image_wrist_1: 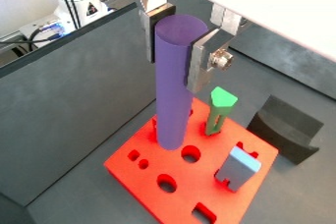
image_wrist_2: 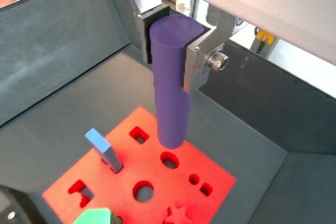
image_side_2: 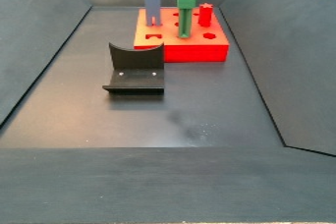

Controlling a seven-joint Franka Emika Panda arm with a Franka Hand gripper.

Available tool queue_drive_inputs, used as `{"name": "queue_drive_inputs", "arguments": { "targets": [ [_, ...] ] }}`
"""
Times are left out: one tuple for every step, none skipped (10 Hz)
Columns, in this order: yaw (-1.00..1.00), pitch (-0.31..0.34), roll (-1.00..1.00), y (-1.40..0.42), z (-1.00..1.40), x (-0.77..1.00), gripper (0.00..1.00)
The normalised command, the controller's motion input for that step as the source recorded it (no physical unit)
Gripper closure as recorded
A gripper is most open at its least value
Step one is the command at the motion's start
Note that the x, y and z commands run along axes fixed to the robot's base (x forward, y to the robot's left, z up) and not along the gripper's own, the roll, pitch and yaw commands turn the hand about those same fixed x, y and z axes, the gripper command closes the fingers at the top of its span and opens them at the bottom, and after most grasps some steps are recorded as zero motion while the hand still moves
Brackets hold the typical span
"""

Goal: Pick up the round object. Move up. Move to above the board. Insert the round object.
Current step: Insert the round object.

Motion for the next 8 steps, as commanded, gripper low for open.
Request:
{"name": "queue_drive_inputs", "arguments": {
  "targets": [
    [-0.05, 0.000, 0.00, 0.55, -0.27, -0.13, 1.00],
    [-0.04, 0.000, 0.00, 0.60, -0.28, -0.15, 1.00],
    [0.00, 0.000, 0.00, 0.52, -0.32, 0.00, 1.00],
    [0.00, 0.000, 0.00, 0.34, -0.36, 0.23, 1.00],
    [0.00, 0.000, 0.00, 0.23, -0.45, 0.25, 1.00],
    [0.00, -0.071, 0.01, 0.16, -0.61, 0.18, 1.00],
    [0.00, -0.083, 0.04, 0.14, -0.67, 0.10, 1.00],
    [-0.01, -0.140, 0.06, 0.08, -0.70, 0.00, 1.00]
  ]
}}
